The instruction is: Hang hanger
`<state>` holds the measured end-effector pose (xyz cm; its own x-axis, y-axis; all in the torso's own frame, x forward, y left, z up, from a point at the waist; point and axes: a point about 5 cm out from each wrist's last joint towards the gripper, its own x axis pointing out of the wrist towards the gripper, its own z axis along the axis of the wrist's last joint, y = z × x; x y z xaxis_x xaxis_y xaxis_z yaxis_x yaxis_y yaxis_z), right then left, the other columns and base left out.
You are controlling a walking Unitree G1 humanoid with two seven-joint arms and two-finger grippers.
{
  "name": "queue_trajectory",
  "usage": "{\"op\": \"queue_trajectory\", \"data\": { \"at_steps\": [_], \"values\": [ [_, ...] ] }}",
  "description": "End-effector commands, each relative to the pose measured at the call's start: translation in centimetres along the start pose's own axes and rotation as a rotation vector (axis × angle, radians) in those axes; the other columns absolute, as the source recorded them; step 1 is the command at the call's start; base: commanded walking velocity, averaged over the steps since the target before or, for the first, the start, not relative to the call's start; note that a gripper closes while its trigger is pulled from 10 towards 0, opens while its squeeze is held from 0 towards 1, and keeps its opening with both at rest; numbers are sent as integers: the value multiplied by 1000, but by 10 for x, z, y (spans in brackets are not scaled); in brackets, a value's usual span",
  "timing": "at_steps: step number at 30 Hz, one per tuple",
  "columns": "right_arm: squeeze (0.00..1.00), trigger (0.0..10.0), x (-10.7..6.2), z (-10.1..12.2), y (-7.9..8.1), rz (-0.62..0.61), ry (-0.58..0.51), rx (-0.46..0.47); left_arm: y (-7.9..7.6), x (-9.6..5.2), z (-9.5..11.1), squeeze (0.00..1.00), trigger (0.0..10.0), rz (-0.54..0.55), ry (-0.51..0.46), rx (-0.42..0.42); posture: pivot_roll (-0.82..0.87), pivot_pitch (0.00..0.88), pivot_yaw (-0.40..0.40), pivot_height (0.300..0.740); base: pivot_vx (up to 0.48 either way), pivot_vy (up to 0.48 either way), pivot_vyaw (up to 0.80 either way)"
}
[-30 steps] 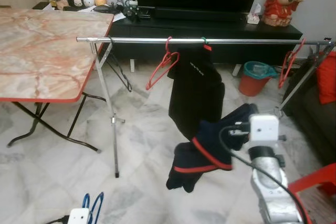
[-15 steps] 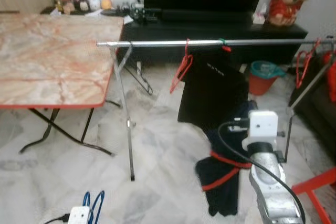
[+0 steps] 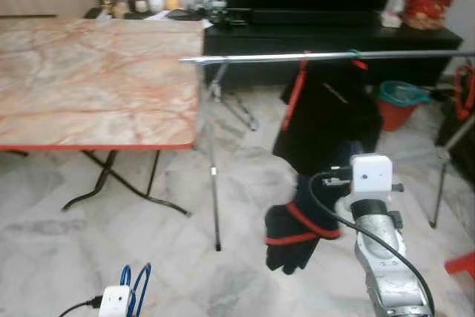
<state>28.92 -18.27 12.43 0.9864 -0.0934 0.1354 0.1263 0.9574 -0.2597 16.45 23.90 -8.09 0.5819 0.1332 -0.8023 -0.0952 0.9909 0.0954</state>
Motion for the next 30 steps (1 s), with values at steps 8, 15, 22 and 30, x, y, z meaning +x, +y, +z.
{"op": "queue_trajectory", "data": {
  "at_steps": [8,15,22,30],
  "values": [
    [0,10000,10,18,6,18,-61,15,2,-1,-5,0,10000,11,27,-14,-55,0,-52,740,0,420,0],
    [0,10000,12,21,5,19,-69,13,2,0,-3,0,10000,8,24,-18,-54,0,-52,740,0,420,0],
    [0,10000,14,22,5,14,-71,27,2,0,-2,0,10000,11,23,-24,-55,0,-46,740,0,419,0],
    [0,10000,15,22,7,15,-70,31,2,0,-1,0,10000,9,21,-23,-54,0,-45,740,0,418,0]
  ]
}}
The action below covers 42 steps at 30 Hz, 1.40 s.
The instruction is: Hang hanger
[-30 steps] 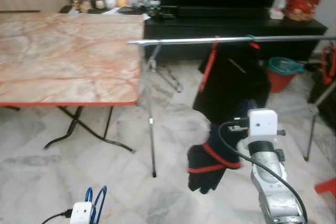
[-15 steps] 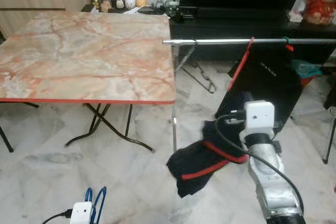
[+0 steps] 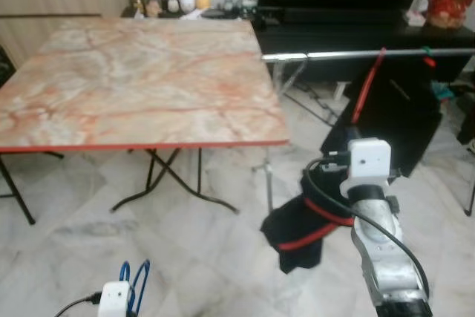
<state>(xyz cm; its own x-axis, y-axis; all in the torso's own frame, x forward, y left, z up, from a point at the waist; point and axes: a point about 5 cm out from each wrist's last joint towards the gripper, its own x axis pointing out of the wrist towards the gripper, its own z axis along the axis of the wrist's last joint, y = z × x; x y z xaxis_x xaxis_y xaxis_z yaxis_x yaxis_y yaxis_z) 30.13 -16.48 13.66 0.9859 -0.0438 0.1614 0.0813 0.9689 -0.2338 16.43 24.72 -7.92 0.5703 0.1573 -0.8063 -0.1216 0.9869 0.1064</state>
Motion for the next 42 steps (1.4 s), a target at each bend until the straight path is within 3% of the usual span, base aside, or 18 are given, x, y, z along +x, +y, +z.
{"op": "queue_trajectory", "data": {
  "at_steps": [1,9,34,42],
  "values": [
    [0,10000,3,7,-9,-24,-32,-4,-6,0,-2,0,10000,-15,10,-7,-54,0,-45,740,0,420,0],
    [0,10000,4,7,-7,-18,-33,-1,-6,1,-1,0,10000,-15,10,-2,-48,0,-46,740,0,390,0],
    [0,10000,7,13,-8,-22,-56,10,-8,1,0,0,10000,-29,-5,-25,-46,0,-47,740,0,0,0],
    [0,10000,9,15,-7,4,-76,-13,-9,1,0,0,10000,-38,-1,-25,-46,0,-49,740,245,0,244]
  ]
}}
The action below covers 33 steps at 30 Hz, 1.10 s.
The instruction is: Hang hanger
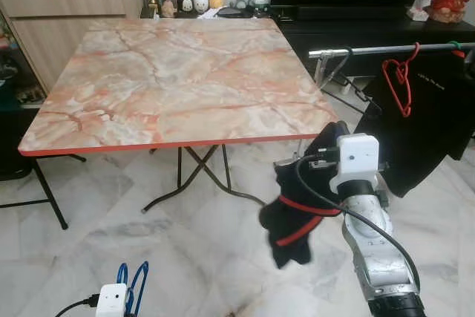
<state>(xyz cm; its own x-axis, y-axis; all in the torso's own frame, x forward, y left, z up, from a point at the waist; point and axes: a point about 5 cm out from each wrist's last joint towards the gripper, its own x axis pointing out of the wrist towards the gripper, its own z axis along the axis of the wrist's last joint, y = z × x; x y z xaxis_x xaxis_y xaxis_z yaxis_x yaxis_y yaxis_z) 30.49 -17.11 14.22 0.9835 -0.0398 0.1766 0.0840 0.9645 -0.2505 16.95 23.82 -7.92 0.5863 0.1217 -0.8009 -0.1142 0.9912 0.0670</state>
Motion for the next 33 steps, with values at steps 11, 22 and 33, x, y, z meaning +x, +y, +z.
{"op": "queue_trajectory", "data": {
  "at_steps": [11,22,33],
  "values": [
    [0,10000,6,14,0,-5,-70,22,0,-1,-4,0,10000,-8,17,-6,-49,0,-46,740,253,0,145],
    [0,10000,20,45,2,24,-181,32,0,-1,-5,0,10000,-12,19,3,-57,0,-44,740,264,0,0],
    [0,10000,75,134,21,126,-402,132,0,0,-3,0,10000,-9,15,3,-78,0,-19,740,264,0,0]
  ]
}}
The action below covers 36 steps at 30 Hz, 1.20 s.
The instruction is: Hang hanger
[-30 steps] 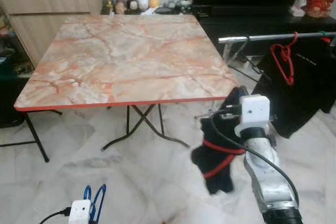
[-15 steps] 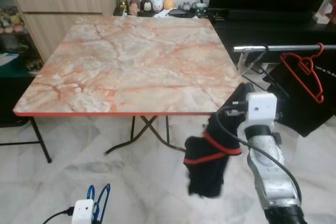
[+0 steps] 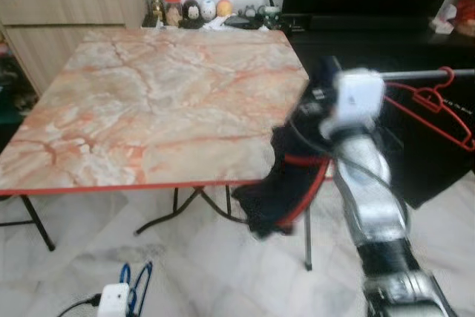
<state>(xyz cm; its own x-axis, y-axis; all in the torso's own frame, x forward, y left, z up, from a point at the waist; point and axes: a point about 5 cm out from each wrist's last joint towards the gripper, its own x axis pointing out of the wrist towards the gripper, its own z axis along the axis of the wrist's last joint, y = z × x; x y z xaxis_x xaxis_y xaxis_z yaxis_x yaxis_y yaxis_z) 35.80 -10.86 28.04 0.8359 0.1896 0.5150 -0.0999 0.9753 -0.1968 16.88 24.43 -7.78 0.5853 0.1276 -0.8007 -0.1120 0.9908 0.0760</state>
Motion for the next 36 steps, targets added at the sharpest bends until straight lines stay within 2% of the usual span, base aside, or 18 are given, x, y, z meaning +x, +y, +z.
{"op": "queue_trajectory", "data": {
  "at_steps": [1,3,7,8,11,13,14,17,22,29,36],
  "values": [
    [0,10000,7,1,-8,-18,-3,4,-6,0,-3,0,10000,-15,14,-3,-78,0,-21,740,266,0,0],
    [0,10000,18,7,-3,2,-17,5,-7,1,-3,0,10000,-16,14,-2,-78,0,-21,740,266,0,0],
    [0,10000,29,14,1,19,-30,-1,-7,1,-2,0,10000,-17,13,-2,-73,0,-23,740,263,0,0],
    [0,10000,29,14,1,19,-30,-1,-7,1,-2,0,10000,-17,13,-2,-73,0,-23,740,262,0,0],
    [0,10000,44,22,0,11,-27,-22,-8,1,-2,0,10000,-17,12,-5,-74,0,-25,740,265,0,0],
    [0,10000,44,22,0,11,-27,-22,-8,1,-2,0,10000,-17,12,-5,-74,0,-25,740,266,0,0],
    [0,10000,52,27,-5,-2,-34,-26,-8,1,-1,0,10000,-16,12,-5,-74,0,-26,740,266,0,0],
    [0,10000,57,30,-7,-6,-41,-30,-8,1,-1,0,10000,-17,13,-4,-79,0,-25,740,264,0,0],
    [0,10000,72,42,-20,-23,-69,-72,-8,1,-1,0,10000,-18,14,1,-83,0,-27,740,262,0,0],
    [0,10000,77,40,-28,-41,-58,-91,-8,1,-1,0,10000,-16,15,4,-80,0,-28,740,258,0,0],
    [0,10000,77,33,-24,-14,-35,-95,-8,1,-1,0,10000,-14,17,10,-80,0,-28,740,217,0,0]
  ]
}}
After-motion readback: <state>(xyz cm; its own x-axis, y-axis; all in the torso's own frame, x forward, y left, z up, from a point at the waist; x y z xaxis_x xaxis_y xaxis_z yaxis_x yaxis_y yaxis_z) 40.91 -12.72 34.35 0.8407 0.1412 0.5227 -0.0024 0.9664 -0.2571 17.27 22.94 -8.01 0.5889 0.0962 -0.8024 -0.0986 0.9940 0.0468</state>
